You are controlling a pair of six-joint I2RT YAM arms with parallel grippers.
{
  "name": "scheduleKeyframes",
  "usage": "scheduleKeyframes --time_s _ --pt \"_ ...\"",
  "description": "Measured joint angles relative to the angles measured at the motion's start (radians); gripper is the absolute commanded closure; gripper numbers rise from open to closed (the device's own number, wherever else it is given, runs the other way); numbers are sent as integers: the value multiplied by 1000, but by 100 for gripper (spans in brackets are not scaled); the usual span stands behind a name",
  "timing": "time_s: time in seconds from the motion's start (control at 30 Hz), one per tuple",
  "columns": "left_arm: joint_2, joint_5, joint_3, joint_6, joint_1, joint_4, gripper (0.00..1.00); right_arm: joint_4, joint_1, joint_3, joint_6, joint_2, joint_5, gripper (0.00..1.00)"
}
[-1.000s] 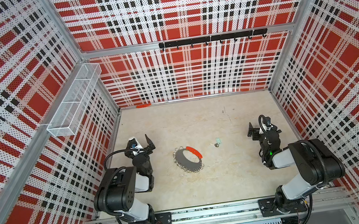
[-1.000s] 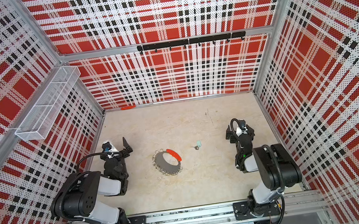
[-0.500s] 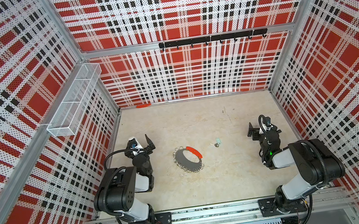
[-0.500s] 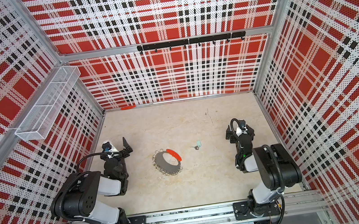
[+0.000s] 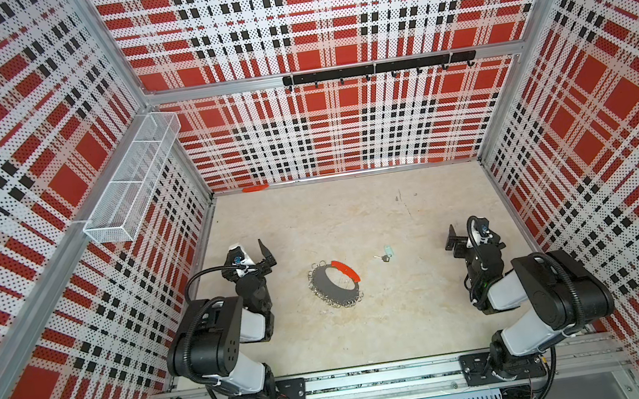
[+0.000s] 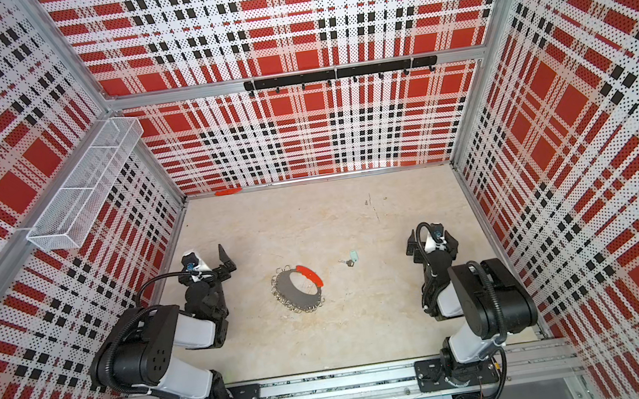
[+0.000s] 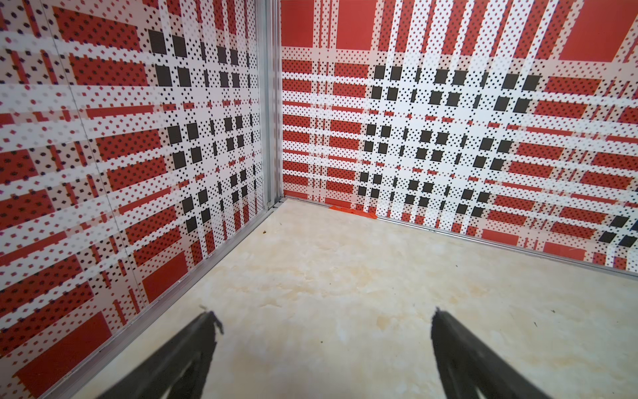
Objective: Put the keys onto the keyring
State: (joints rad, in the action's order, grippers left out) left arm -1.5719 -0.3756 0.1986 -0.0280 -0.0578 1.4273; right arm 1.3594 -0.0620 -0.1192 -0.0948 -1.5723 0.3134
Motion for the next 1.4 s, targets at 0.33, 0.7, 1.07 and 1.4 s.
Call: scheduleKeyframes --time_s 0.33,0.7,1.07,1.4 --pt "0 0 0 0 0 0 2 111 -137 18 90 35 141 0" --pt "0 0 0 3 0 0 2 -228 -330 -166 216 263 455 0" --pt "-2 0 -2 3 0 0 2 -1068 -340 -518 -249 419 469 0" --pt "-2 23 -2 -2 15 -7 2 -1040 -330 -407 -309 409 259 0"
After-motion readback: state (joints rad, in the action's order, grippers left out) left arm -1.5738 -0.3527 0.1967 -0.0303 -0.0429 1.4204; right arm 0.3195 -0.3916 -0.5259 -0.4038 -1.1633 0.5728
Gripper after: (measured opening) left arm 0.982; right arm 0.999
